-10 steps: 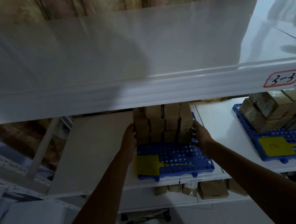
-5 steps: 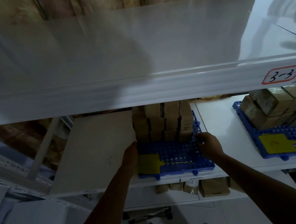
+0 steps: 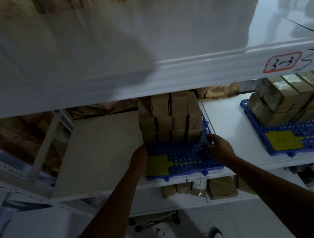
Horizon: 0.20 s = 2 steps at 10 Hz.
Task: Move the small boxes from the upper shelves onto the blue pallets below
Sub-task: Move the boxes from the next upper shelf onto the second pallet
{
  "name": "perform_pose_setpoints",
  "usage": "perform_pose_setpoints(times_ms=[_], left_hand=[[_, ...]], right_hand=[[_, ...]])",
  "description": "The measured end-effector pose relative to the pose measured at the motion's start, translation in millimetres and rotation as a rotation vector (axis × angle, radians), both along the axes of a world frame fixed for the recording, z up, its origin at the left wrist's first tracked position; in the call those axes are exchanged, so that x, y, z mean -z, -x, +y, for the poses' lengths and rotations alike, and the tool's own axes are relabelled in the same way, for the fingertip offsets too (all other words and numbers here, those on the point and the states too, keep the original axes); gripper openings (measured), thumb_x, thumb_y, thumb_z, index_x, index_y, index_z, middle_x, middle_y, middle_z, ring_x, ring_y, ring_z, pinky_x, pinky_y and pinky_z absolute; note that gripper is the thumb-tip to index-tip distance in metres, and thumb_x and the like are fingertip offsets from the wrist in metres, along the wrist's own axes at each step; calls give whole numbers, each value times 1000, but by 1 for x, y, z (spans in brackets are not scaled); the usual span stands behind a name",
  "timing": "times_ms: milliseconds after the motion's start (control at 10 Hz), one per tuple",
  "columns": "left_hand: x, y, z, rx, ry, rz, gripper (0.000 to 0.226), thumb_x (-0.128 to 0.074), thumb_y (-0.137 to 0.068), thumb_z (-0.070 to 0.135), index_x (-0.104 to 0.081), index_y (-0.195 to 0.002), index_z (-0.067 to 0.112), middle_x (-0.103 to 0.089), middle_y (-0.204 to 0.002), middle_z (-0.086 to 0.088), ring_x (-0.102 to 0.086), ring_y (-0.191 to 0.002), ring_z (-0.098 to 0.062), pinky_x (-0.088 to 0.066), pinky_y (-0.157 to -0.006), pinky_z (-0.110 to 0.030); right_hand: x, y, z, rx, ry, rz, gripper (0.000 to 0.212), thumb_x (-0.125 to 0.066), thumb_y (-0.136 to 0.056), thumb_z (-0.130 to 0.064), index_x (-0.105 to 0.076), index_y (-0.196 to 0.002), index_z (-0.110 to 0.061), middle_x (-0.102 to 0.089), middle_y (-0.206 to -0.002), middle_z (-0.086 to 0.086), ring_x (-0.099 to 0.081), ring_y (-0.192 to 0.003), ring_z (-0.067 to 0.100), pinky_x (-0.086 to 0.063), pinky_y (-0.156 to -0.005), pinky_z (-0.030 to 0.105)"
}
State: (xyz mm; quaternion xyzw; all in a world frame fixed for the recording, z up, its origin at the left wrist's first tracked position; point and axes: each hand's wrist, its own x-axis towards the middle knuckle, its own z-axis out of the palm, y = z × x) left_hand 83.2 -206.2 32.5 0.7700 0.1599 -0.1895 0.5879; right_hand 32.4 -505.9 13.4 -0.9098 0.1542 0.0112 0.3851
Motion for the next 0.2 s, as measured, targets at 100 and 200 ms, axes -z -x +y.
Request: perform_pose_setpoints(times_ms=[100,200], left_hand=[[-12,8,4,45,-53,-31,50,-41,-108,38,-53,-147,8,-56,-146,-14,-55,-133,-32,-49,-108,-43],[-23,11,6,22,-84,17,48,-36,-111,26,-47,-148,-2,-50,-150,-20,-48,-139,-35,-42,-111,-39]], right_hand=[[-10,13,1,1,-37,24,38,-53,-108,-33,-60,-139,-13,-68,-109,6,-60,-76,5,-41,-59,20],[-25,27,4,16,-66,25,43,-48,-109,-40,-59,-141,-14,-71,-116,10,-65,-80,12,-44,-61,23]])
